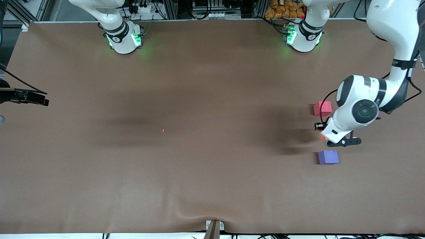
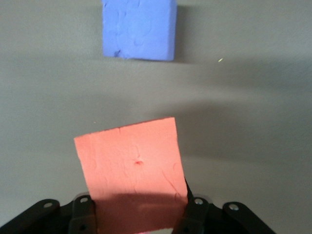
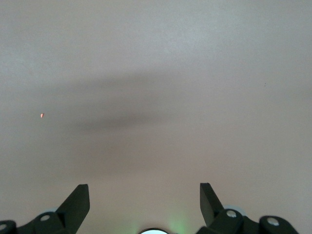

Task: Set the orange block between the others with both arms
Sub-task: 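Carry the orange cube with the left gripper toward the pink and blue cubes, then lower the orange cube between the pink and blue cubes and release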

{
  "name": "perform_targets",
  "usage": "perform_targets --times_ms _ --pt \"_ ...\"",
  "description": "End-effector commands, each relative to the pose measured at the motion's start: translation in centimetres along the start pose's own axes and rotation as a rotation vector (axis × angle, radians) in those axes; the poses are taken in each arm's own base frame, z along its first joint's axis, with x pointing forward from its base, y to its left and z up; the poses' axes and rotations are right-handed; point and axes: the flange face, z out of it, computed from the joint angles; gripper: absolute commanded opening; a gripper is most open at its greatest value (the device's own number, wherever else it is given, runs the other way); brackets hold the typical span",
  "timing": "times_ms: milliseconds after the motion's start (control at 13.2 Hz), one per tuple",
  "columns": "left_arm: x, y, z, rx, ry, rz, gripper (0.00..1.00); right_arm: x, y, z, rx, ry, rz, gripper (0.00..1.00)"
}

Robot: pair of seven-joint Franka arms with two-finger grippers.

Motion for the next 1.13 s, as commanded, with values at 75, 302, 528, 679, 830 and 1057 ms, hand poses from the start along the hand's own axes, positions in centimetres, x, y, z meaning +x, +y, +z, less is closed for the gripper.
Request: perform_targets --times_ms 75,302,528,679,830,1057 --pt "-0.8 -0.2 2.5 -0.038 -0.019 0.045 0.00 -0.1 0.3 -0.3 0.012 0.007 0.005 1.00" --pt "-0.7 -1.8 4.6 -0.070 0.013 0.069 0.00 -0.1 0.3 -0.3 0.012 0.008 0.005 1.00" --pt "-0.1 -1.7 6.1 -0.095 0.038 0.065 0.00 -0.1 0.4 -0.3 0.012 0.008 0.006 1.00" --pt "0.1 -1.9 6.8 -0.106 0.047 0.058 0.00 -0.1 0.4 -0.3 0.012 0.008 0.006 1.00" --pt "0.2 -2.0 7.3 -0.104 0.048 0.063 0.00 -0.1 0.3 -0.3 0.012 0.008 0.005 1.00" --pt "0.4 -2.4 7.6 -0.107 0.054 0.062 0.00 -0.1 0.4 -0.3 0.012 0.008 0.006 1.00"
